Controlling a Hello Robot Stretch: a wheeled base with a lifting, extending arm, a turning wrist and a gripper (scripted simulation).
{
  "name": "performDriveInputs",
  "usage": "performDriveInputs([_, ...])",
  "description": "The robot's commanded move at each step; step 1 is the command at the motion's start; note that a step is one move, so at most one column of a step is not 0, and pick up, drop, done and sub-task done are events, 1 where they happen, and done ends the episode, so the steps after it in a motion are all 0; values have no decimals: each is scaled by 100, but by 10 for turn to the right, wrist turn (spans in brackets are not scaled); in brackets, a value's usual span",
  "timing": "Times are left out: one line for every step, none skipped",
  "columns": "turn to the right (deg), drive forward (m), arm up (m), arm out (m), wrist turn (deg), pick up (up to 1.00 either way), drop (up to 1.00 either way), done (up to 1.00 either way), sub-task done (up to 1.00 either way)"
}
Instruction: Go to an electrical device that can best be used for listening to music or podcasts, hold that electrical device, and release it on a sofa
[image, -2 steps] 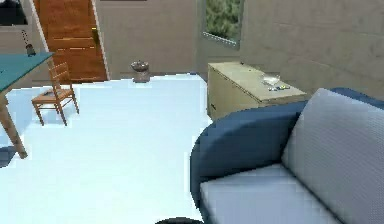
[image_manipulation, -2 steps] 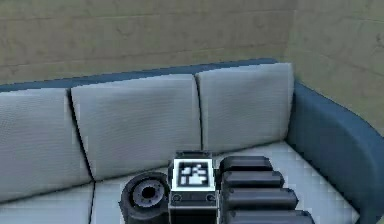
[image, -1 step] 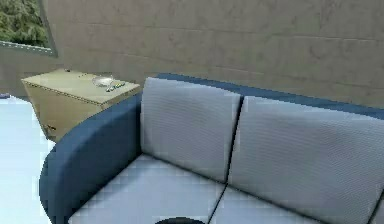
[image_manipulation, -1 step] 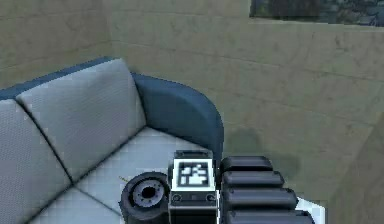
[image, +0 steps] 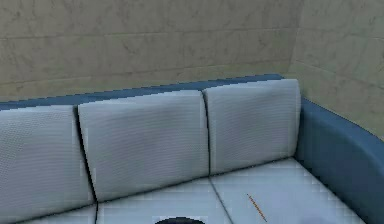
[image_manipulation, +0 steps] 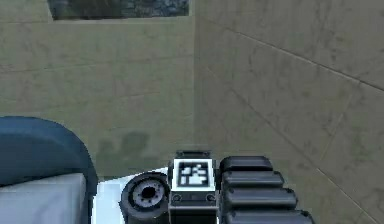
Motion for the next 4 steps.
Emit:
performDriveInputs([90,0,0,0,0,0,0,0,0])
performDriveInputs([-450,0,0,0,0,0,0,0,0])
performDriveInputs([-450,0,0,0,0,0,0,0,0])
performDriveInputs([-450,0,0,0,0,0,0,0,0])
